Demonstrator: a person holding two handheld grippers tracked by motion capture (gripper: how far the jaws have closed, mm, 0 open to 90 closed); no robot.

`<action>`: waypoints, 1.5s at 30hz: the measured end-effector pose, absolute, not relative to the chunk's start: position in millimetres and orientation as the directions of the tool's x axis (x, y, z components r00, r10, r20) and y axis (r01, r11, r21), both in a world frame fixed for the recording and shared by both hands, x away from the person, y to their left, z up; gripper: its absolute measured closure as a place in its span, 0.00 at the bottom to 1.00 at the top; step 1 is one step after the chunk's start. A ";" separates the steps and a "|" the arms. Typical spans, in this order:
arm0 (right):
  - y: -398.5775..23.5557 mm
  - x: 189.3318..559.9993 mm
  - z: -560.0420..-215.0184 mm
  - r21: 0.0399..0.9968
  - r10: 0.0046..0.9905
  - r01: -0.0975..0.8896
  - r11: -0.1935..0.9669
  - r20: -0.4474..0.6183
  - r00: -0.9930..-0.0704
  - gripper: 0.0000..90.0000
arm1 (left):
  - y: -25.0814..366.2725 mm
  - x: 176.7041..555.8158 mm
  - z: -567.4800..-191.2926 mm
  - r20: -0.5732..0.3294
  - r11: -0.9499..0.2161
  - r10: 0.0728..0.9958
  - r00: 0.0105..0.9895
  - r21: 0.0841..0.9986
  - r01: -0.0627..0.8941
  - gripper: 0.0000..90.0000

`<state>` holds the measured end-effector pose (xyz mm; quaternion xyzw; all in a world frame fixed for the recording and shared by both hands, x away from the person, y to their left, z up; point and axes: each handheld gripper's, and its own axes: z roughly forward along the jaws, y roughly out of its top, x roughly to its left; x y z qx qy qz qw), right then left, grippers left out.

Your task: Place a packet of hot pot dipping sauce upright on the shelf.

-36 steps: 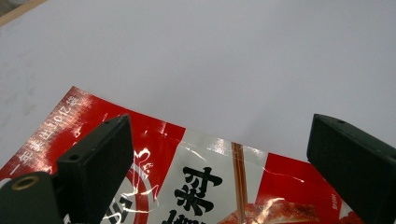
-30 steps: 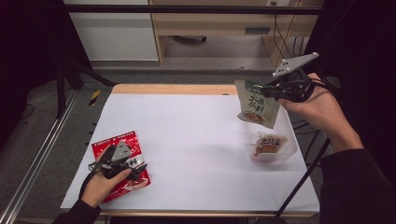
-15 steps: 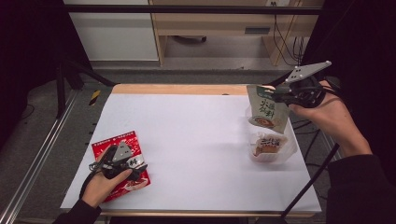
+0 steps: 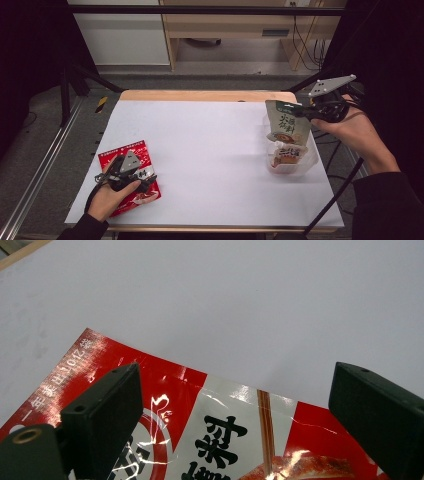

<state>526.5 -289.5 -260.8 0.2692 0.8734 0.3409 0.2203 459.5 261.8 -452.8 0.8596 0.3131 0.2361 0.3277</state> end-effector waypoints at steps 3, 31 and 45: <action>-292.4 524.8 -263.1 0.718 0.618 0.321 0.617 -0.190 -0.763 1.00 | 260.6 459.5 -454.2 0.193 -0.577 0.700 0.687 0.720 0.385 0.08; -288.1 540.8 -293.4 0.676 0.604 0.359 0.644 -0.161 -0.780 1.00 | 259.6 459.7 -455.6 0.192 -0.587 0.690 0.698 0.713 0.385 0.08; -288.8 546.5 -305.9 0.669 0.582 0.352 0.655 -0.149 -0.799 1.00 | 257.4 459.5 -457.2 0.185 -0.585 0.688 0.702 0.713 0.386 0.08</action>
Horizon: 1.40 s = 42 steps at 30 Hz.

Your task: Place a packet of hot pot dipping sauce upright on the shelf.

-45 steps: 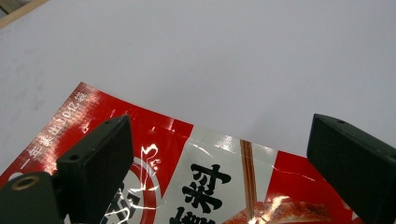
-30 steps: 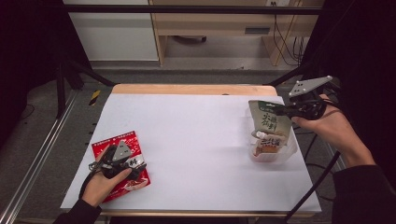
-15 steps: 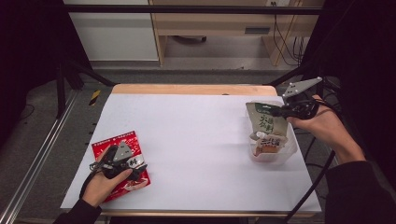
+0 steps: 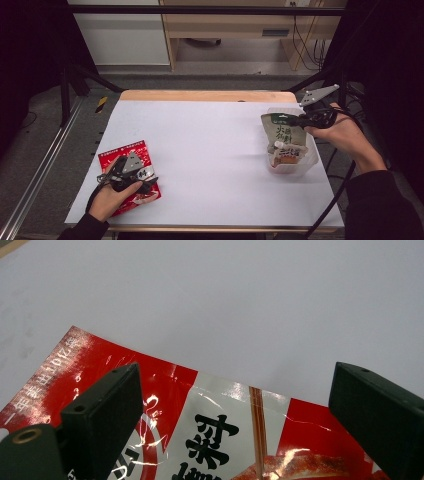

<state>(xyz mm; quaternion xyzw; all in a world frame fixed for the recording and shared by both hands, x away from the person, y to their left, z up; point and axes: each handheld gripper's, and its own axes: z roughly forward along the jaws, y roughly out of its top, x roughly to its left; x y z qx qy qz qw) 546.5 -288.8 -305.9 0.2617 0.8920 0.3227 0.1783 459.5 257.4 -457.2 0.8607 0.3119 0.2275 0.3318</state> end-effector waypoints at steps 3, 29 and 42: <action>-289.6 545.4 -309.4 0.669 0.585 0.358 0.652 -0.143 -0.798 1.00 | 257.8 459.6 -457.0 0.186 -0.588 0.687 0.702 0.711 0.387 0.08; -308.4 524.7 -324.1 0.708 0.678 0.415 0.571 -0.122 -0.725 0.52 | 260.1 460.2 -456.1 0.194 -0.587 0.693 0.694 0.710 0.388 0.08; -277.2 503.6 -302.0 0.788 0.735 0.343 0.512 -0.195 -0.649 0.21 | 274.6 463.2 -451.1 0.207 -0.561 0.731 0.651 0.724 0.401 0.08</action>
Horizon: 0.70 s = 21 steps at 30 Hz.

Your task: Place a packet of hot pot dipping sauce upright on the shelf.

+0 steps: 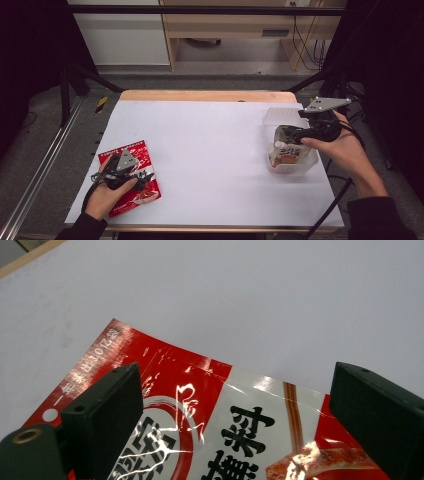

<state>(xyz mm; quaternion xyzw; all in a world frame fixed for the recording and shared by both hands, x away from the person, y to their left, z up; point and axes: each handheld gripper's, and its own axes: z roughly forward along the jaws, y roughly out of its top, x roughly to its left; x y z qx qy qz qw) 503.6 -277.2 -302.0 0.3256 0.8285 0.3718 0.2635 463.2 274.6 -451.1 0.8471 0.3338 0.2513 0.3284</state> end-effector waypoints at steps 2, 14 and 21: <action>-267.9 496.2 -298.6 0.801 0.731 0.317 0.508 -0.206 -0.650 0.19 | 277.3 464.1 -450.6 0.212 -0.560 0.736 0.643 0.724 0.403 0.08; -195.6 458.4 -316.6 0.813 0.779 0.341 0.472 -0.204 -0.593 0.14 | 293.4 466.7 -447.5 0.205 -0.531 0.771 0.603 0.729 0.432 0.08; -151.1 445.1 -358.9 0.807 0.783 0.353 0.473 -0.202 -0.588 0.16 | 300.9 468.2 -446.4 0.209 -0.518 0.786 0.581 0.737 0.435 0.08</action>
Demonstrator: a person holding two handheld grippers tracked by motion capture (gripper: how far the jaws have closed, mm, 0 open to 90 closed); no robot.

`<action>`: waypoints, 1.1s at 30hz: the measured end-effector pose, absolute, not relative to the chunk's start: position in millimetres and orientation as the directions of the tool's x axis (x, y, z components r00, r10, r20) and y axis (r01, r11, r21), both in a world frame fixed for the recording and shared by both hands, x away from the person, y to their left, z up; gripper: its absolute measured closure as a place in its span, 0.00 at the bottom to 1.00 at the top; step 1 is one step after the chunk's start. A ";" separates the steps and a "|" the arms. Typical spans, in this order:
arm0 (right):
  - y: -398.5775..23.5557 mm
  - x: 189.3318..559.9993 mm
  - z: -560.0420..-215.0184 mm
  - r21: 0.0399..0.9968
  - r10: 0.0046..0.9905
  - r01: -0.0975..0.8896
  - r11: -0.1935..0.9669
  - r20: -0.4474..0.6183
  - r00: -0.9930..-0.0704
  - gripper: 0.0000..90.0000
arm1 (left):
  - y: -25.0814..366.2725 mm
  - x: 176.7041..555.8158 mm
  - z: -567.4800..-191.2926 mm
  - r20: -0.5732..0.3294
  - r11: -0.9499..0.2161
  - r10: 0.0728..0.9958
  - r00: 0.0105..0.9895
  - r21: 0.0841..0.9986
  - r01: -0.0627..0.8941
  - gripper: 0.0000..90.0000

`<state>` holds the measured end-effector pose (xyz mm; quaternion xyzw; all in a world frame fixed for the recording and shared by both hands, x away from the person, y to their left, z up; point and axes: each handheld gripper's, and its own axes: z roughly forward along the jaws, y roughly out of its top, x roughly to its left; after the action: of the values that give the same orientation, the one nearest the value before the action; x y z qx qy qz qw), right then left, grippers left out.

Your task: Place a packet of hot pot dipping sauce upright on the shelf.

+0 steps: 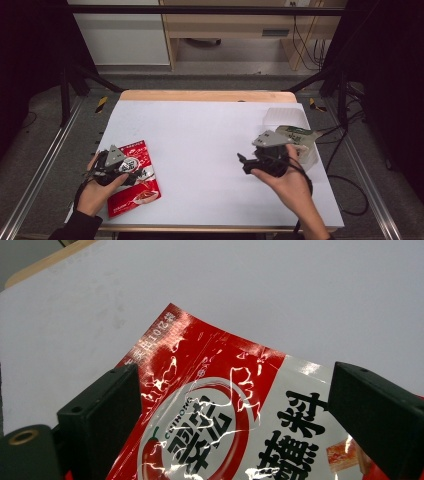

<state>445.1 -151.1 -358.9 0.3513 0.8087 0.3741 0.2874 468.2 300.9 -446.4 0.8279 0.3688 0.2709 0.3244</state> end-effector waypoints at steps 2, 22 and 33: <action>-139.1 441.9 -370.8 0.803 0.768 0.351 0.481 -0.194 -0.610 0.16 | 302.0 468.6 -446.5 0.209 -0.517 0.787 0.580 0.736 0.437 0.08; -101.9 445.4 -450.2 0.802 0.795 0.377 0.464 -0.189 -0.576 0.18 | 360.4 483.1 -438.3 0.206 -0.417 0.874 0.440 0.782 0.463 0.09; -98.5 450.3 -456.0 0.766 0.784 0.390 0.511 -0.229 -0.577 0.19 | 392.3 490.3 -450.7 0.161 -0.394 0.884 0.439 0.762 0.515 0.11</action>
<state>450.3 -98.5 -456.0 0.3580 0.8199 0.3411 0.2885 490.3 392.3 -450.7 0.7843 0.4459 0.2860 0.3230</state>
